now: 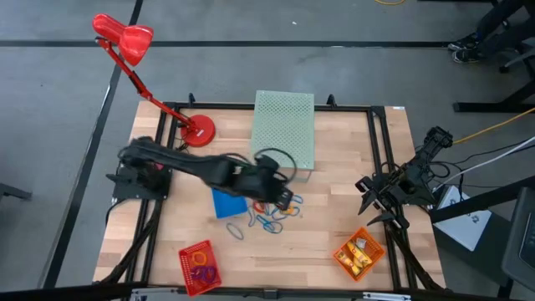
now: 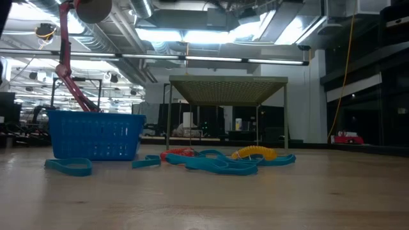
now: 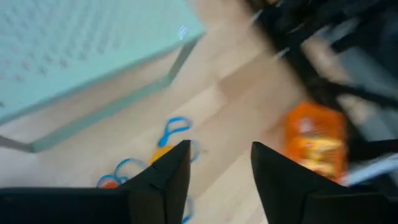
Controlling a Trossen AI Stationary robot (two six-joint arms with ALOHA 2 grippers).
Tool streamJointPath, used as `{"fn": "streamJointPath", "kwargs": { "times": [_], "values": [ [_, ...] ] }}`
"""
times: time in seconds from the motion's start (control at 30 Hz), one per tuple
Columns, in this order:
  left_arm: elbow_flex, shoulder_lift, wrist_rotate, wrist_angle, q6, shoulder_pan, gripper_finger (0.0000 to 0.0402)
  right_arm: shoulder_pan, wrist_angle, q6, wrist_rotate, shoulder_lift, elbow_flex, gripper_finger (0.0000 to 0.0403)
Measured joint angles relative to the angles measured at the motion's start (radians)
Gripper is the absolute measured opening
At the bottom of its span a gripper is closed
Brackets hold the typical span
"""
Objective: Pick & Place Office Desk Supplies
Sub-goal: Put the orange spring keychain into the red basket
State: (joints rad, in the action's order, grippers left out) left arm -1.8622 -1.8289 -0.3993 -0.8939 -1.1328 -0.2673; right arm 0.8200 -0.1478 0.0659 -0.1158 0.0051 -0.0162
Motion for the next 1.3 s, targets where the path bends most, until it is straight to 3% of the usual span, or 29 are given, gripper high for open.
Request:
{"fn": "streamJointPath", "kwargs": {
  "times": [0.17,0.4,0.57,0.67,0.8,1.03,1.3],
  "values": [
    [0.002,-0.162,0.065,-0.098,-0.123,0.043,0.0194,0.000,0.000,-0.006,0.000,0.000,0.000,0.0178],
    [0.002,-0.297,0.163,-0.118,-0.211,0.037,0.0187,0.000,0.000,-0.006,0.003,0.000,0.000,0.0178],
    [0.002,-0.320,0.196,-0.207,-0.255,0.019,0.0181,0.000,0.000,-0.006,0.003,0.000,0.000,0.0178],
    [0.002,-0.319,0.163,-0.237,-0.288,0.004,0.0180,0.000,0.000,-0.027,0.004,0.000,0.000,0.0178],
    [0.002,-0.319,0.157,-0.214,-0.274,-0.007,0.0176,0.000,0.000,-0.036,0.004,0.000,0.000,0.0178],
    [0.106,-0.319,0.217,-0.016,-0.288,-0.019,0.0152,0.000,0.000,-0.059,0.004,0.000,0.000,0.0178],
    [0.140,-0.308,0.219,-0.074,-0.312,-0.017,0.0136,0.000,0.000,-0.081,0.003,0.000,0.000,0.0178]
  ]
}}
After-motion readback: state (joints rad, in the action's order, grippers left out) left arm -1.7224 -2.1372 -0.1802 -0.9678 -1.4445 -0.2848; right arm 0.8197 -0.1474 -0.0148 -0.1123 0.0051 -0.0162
